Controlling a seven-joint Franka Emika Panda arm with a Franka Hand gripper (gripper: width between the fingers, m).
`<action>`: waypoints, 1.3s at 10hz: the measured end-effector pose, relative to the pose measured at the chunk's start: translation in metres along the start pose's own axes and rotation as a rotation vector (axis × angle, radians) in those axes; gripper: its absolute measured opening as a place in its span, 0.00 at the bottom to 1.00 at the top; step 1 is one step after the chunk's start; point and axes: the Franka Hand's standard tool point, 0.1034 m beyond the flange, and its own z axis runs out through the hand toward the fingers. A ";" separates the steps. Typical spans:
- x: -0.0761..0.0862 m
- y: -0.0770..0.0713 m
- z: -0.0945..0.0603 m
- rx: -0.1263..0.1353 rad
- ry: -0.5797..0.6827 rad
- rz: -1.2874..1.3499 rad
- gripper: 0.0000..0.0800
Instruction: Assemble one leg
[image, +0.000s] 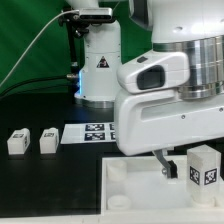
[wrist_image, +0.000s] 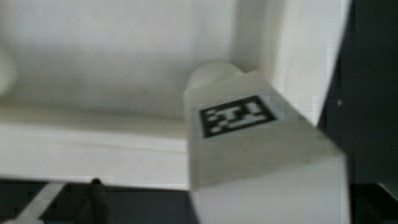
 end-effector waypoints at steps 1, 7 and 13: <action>0.001 -0.003 -0.001 0.004 0.004 -0.012 0.81; 0.000 -0.002 0.001 0.011 0.001 0.419 0.37; -0.006 0.007 0.003 0.000 -0.024 1.276 0.37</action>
Offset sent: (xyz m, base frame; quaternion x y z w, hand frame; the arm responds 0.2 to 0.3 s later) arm 0.0000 0.0000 0.0000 0.0000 0.0000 0.2667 0.9638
